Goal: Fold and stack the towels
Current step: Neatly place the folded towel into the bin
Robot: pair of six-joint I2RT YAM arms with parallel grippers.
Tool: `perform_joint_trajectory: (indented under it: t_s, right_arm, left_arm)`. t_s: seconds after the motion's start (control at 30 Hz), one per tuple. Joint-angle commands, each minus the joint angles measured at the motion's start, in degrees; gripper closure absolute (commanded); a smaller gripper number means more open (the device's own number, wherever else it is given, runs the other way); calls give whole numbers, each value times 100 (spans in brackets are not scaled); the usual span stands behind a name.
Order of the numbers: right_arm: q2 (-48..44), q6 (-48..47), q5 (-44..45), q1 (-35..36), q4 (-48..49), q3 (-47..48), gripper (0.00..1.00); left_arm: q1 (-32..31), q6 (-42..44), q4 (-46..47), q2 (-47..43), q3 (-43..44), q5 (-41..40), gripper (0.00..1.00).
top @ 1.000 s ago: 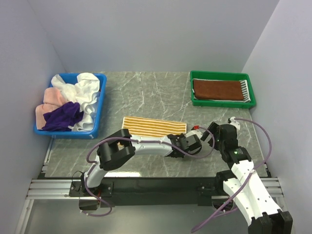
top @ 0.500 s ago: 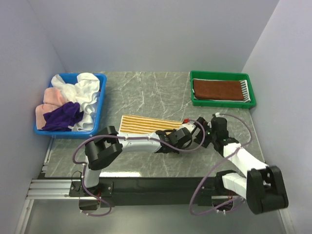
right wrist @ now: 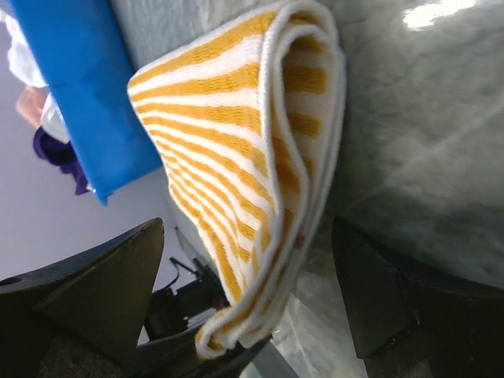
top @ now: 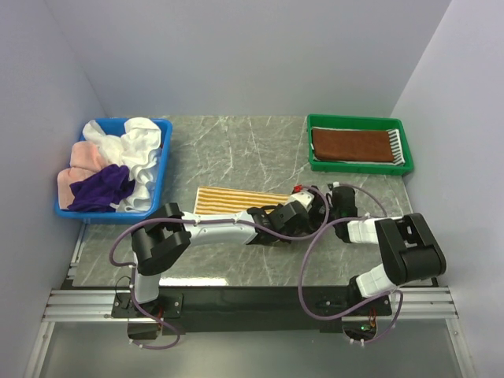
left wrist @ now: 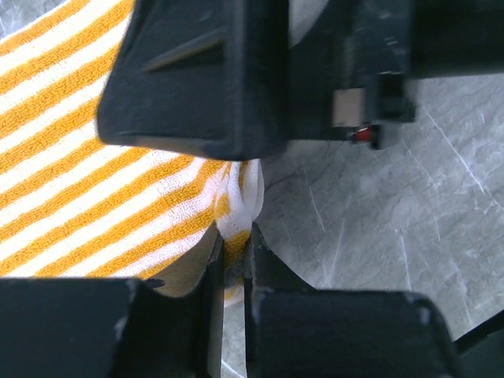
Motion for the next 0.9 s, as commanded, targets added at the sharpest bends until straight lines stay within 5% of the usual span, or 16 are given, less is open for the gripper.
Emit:
perform_joint_trajectory:
  t_s: [0.0,0.17,0.43,0.5,0.67,0.77,0.87]
  right_arm:
    - [384,280,22,175,391,-68,9]
    - [762,281,-31,281,426,249,24]
    - [692,-580,180,264,-661,1075,87]
    - [683,-921,276,246,-961,1407,100]
    - [753,-1748,514,246,-2148,2234,100]
    - [841,-2424,874,228,-2902,2972,100]
    - [1008,-3163,1382,202,-3720,3921,100]
  left_arm:
    - [18,-193,252,-181,194,-12,99]
    - [18,-334,217,47,379,-3,93]
    - [141,-360,217,197,599,190,80]
    - [176,-378,270,136,520,252,62]
    - [422,-571,419,-364,65,445,14]
    - [685,-711,463,-848,-261,805,1]
    - [1054,-826,297,-1418,-594,1218,1]
